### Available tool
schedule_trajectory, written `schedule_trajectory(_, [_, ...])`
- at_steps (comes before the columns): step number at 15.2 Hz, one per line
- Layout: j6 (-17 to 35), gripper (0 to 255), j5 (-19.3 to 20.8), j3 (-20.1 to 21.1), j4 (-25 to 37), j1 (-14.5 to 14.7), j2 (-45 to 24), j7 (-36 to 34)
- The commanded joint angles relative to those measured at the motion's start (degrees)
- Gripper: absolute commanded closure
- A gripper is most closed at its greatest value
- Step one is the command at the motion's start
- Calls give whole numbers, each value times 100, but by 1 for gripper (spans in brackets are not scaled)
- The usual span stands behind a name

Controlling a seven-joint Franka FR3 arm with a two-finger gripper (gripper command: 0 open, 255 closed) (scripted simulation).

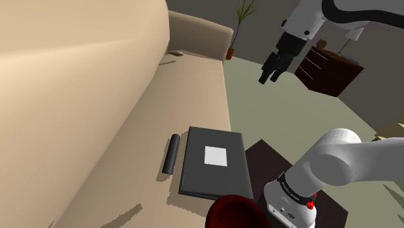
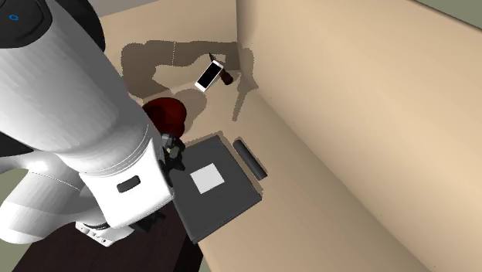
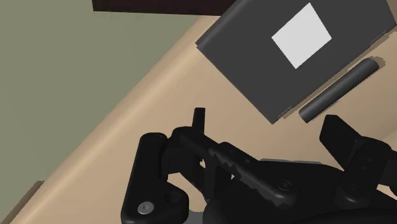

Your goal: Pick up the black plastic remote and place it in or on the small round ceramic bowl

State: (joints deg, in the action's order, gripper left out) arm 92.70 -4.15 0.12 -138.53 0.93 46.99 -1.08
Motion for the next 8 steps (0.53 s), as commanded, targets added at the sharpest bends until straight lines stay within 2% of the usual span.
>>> schedule_trajectory(1, [0, 0, 0, 0, 0, 0, 0, 0])
schedule_trajectory(8, [1088, 0, -612, 931, -867, 32, -112, -1420])
